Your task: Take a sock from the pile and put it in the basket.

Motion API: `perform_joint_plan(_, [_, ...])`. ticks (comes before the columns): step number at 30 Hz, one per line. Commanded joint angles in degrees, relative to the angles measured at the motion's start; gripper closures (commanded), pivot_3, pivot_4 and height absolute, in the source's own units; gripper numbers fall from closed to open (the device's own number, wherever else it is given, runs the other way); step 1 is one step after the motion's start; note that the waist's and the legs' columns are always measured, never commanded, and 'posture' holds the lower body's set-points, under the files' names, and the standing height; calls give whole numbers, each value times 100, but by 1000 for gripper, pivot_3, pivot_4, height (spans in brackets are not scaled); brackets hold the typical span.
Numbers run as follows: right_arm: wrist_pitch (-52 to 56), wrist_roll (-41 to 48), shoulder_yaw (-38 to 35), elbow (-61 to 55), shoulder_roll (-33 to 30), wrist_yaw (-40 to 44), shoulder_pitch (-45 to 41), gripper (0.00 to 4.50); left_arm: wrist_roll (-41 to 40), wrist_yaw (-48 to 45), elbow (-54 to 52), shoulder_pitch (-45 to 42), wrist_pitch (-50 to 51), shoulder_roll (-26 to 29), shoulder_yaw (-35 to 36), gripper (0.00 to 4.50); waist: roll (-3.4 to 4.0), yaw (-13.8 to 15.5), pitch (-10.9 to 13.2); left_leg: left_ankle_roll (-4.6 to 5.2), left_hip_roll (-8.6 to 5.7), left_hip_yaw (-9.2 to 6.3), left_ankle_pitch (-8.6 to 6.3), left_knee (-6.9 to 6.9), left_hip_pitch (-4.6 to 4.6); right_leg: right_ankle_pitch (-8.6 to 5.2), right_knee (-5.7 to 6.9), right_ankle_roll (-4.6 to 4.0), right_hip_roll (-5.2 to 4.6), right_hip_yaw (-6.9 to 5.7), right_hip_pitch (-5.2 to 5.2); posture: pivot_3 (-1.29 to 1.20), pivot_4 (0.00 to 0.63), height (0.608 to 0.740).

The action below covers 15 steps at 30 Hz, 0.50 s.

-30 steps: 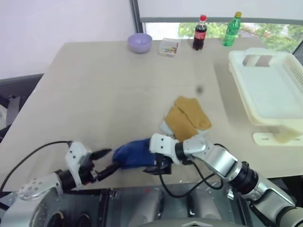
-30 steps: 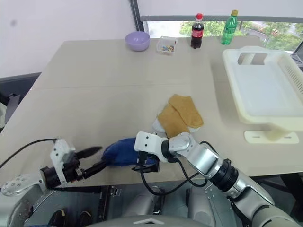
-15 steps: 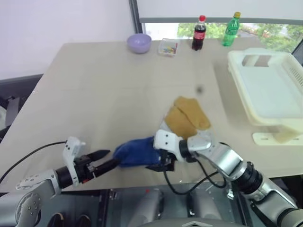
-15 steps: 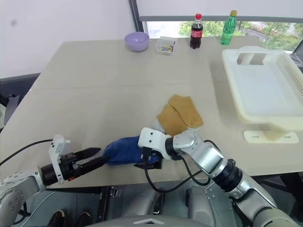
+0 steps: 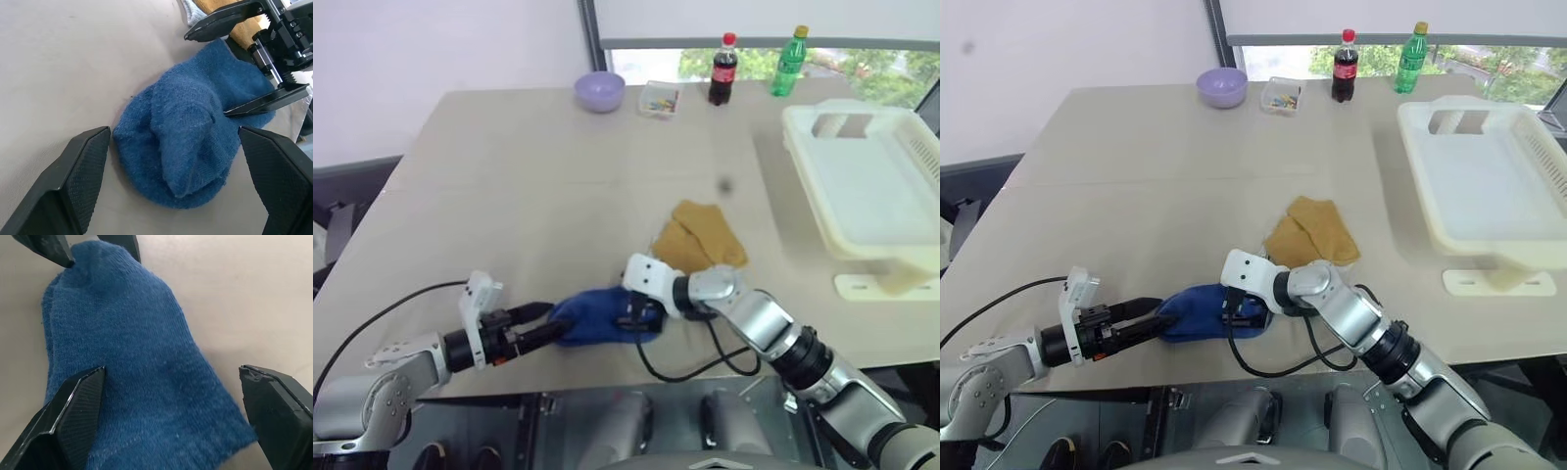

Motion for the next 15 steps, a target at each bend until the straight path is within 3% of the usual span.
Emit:
perform_joint_plan(1, [-44,-147,122,11,52,8,107,0,147,15,301,97,366,18,-467,29,11,-1,-11,10,0,1,-6,-1,4,0,0,0,0,1,3,0,150,740])
perform_joint_plan(9, [-76,-354,120,59,104,65,125,0,-300,163,345,-473,1420,-229,-932,29,69,11,-81,14,0,2,-8,-1,15,-1,5,2,1,1,11,0,150,740])
perform_joint_plan(15, [478,30,-366,-630,78,285,21,0,-194,119,467,-485,1346,-150,-845,29,69,10,-89,13,-1,2,-7,-1,13,-1,1,2,0,4,12,0,150,740])
